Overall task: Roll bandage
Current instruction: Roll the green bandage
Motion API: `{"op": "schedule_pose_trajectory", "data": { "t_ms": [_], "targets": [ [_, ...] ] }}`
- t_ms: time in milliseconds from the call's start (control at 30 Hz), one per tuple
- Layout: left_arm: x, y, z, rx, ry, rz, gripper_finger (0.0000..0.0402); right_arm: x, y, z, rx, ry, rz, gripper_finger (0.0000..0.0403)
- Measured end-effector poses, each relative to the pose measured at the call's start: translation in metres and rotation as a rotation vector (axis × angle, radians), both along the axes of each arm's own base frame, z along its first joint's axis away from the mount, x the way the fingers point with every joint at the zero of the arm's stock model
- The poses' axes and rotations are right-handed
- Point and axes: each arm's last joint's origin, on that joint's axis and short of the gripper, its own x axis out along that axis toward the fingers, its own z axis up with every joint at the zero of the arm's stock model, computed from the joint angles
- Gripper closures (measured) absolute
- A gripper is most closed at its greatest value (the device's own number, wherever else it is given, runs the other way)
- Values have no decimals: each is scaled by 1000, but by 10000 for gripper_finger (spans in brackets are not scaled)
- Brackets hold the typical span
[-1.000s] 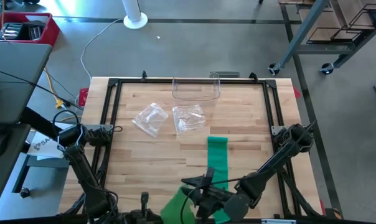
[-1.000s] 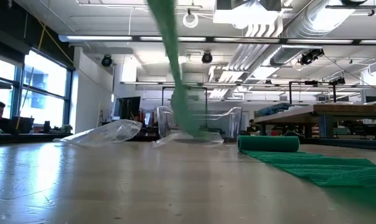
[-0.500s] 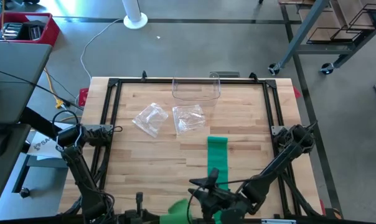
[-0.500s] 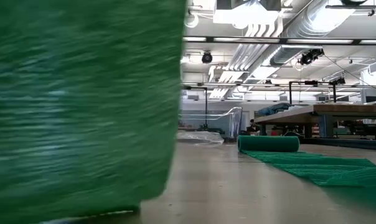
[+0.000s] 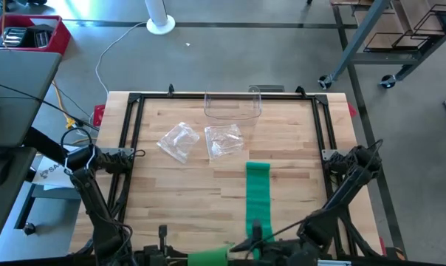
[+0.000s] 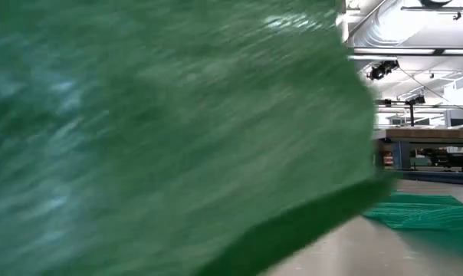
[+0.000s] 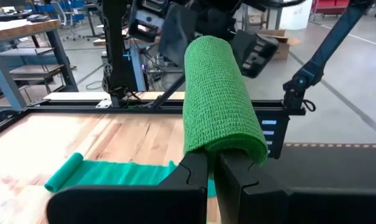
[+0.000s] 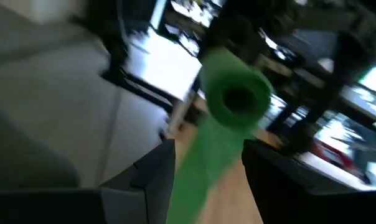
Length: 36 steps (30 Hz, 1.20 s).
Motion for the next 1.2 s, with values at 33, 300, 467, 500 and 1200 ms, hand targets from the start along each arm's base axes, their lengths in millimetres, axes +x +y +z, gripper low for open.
{"op": "schedule_pose_trajectory", "data": {
  "t_ms": [33,300,467,500,1200],
  "targets": [
    [0,0,1,-2,-1,-1,400,5,-1,0,21,-10,13,221],
    [0,0,1,-4,9,-27,400,27,-20,-3,36,-34,-99,221],
    [0,0,1,1,10,-28,400,38,-27,-7,44,-12,-7,222],
    [0,0,1,1,10,-28,400,41,-27,-10,30,-11,2,223],
    [-2,-2,0,-83,5,-27,400,37,-20,-29,-310,-17,-210,400]
  ]
}}
